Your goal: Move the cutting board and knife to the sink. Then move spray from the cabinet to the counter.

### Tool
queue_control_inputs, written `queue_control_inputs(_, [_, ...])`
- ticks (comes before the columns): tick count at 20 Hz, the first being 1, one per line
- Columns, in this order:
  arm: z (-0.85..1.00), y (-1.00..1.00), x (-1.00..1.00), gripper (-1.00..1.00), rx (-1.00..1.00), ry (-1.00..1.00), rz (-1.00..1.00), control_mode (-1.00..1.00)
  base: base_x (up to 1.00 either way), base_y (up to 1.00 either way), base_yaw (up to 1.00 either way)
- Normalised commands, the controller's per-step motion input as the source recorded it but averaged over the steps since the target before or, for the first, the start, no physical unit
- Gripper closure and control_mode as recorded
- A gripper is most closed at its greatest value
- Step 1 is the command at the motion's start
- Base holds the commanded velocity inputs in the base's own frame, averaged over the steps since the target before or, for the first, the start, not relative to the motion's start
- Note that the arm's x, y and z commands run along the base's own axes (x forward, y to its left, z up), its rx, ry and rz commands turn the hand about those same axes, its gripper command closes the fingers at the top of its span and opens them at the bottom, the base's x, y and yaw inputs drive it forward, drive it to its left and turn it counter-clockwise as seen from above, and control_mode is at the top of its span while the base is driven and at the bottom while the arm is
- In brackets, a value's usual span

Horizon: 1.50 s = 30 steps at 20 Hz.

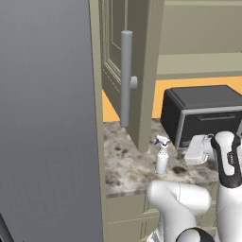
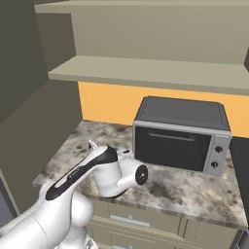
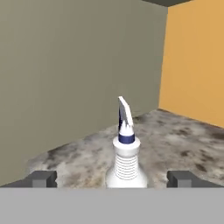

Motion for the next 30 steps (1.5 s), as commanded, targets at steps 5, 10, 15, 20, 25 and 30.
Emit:
queue_control_inputs(5, [0.31, -0.06, -0.31, -1.0, -0.22, 0.33, -0.11, -1.0, 0.0, 0.0, 0.0])
queue_control_inputs(10, [0.23, -0.02, -0.42, -1.0, -0.22, 0.15, -0.1, -1.0, 0.0, 0.0, 0.0])
queue_control_inputs(15, [0.16, 0.0, -0.54, -1.0, -0.24, 0.0, -0.09, -1.0, 0.0, 0.0, 0.0])
queue_control_inputs(20, [0.21, -0.02, -0.55, -1.0, -0.16, 0.0, -0.09, -1.0, 0.0, 0.0, 0.0])
queue_control_inputs(25, [0.21, -0.01, -0.49, -1.0, -0.08, 0.0, -0.07, -1.0, 0.0, 0.0, 0.0])
queue_control_inputs(30, [0.06, 0.0, -0.56, -1.0, 0.0, 0.0, -0.15, -1.0, 0.0, 0.0, 0.0])
